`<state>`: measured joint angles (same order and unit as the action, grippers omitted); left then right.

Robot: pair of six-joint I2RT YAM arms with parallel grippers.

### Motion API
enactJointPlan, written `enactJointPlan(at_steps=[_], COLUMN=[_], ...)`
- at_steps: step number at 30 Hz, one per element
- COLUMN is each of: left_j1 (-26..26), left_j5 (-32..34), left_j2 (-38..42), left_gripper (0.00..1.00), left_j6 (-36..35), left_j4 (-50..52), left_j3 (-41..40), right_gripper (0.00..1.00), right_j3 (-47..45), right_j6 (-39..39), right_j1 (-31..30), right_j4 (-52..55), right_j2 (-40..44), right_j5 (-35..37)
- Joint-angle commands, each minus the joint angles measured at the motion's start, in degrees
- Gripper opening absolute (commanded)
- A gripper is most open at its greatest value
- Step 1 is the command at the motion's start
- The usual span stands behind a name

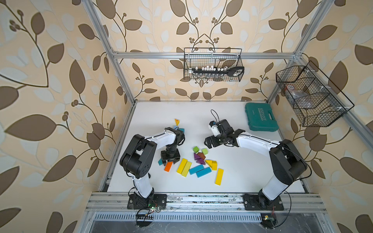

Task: Assemble a small pinwheel with building blocks
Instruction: Pick up the building block from the center of the board.

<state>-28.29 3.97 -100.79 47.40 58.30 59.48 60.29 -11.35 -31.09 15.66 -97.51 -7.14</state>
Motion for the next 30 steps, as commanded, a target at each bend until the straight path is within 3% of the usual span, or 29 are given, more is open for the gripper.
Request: enactJointPlan(at_steps=[1, 3, 13, 17, 22, 30], left_j1=[1.79, 1.86, 2.5, 4.84, 8.85, 9.66], left_j5=[-1.49, -2.06, -3.4, -3.01, -2.35, -3.51], left_j2=[0.97, 0.36, -3.48, -5.8, -11.08, -20.11], left_gripper=[0.6, 0.58, 0.27, 0.22, 0.21, 0.2], left_j6=[-1.6, -1.83, -2.47, -6.36, -16.65, -24.13], left_j4=[-3.24, -3.6, -3.95, -2.89, -1.04, 1.71], left_j3=[-2.11, -1.55, 3.76, 9.72, 21.0, 34.45], right_gripper=[1.0, 1.0, 1.0, 1.0, 1.0, 1.0], right_j3=[-0.35, -0.22, 0.3, 0.35, 0.44, 0.57], right_j6=[0.1, 0.1, 0.63, 0.87, 0.98, 1.07], right_j1=[0.18, 0.24, 0.29, 0.35, 0.42, 0.86], right_j4=[0.69, 0.77, 1.65, 1.91, 2.01, 2.27], right_j2=[-1.86, -2.18, -3.16, -3.36, -3.66, -4.29], right_j5=[-1.15, -1.16, 0.13, 0.76, 1.07, 1.74])
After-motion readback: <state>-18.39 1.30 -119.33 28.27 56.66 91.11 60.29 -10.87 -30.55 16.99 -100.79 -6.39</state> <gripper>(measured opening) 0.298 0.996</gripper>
